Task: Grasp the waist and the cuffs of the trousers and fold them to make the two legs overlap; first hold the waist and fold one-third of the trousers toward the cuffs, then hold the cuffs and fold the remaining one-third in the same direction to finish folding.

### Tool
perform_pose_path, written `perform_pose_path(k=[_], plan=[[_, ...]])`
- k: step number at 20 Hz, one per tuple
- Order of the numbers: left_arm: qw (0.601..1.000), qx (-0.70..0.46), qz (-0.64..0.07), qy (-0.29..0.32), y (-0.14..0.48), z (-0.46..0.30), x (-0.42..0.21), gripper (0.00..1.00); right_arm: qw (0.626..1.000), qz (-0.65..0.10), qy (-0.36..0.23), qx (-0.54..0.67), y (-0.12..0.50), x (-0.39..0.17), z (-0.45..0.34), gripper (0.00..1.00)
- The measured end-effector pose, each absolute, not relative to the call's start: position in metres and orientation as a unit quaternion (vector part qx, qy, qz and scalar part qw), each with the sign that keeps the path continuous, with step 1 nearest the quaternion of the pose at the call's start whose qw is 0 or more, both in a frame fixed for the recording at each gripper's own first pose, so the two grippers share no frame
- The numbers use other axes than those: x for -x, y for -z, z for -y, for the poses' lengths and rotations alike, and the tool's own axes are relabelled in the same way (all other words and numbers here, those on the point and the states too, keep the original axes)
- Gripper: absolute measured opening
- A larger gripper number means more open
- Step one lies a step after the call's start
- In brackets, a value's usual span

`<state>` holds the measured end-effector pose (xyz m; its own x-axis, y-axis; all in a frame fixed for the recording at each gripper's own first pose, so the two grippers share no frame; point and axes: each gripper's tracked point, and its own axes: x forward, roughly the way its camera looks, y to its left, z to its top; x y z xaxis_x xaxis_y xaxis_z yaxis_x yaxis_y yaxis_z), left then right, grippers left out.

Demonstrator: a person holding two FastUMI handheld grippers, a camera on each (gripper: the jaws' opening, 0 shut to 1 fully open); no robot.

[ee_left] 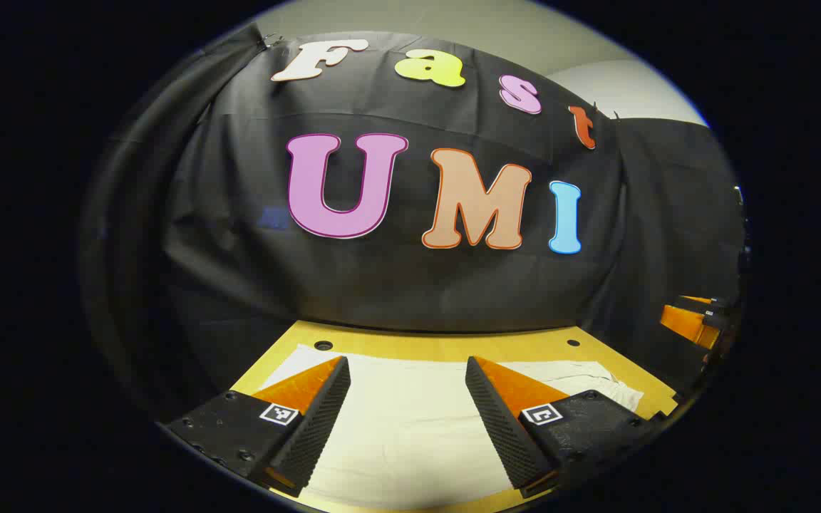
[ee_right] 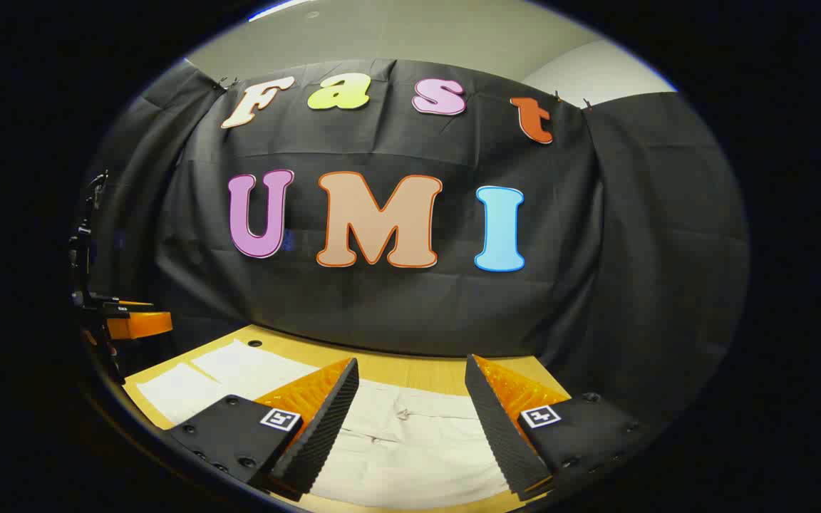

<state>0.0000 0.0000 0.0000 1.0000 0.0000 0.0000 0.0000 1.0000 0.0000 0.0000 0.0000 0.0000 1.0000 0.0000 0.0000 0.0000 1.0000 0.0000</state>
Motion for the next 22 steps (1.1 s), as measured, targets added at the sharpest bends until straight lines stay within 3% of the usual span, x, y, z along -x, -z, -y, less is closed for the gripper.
perform_pose_path(k=[16,22], plan=[[1.000,0.018,-0.018,0.008,0.021,0.023,-0.004,0.98,1.000,-0.011,-0.021,-0.004,0.012,-0.008,-0.009,0.96],[0.998,-0.015,-0.064,0.024,0.062,0.027,0.000,0.97,0.999,-0.031,-0.033,-0.006,0.028,-0.005,-0.008,0.96]])
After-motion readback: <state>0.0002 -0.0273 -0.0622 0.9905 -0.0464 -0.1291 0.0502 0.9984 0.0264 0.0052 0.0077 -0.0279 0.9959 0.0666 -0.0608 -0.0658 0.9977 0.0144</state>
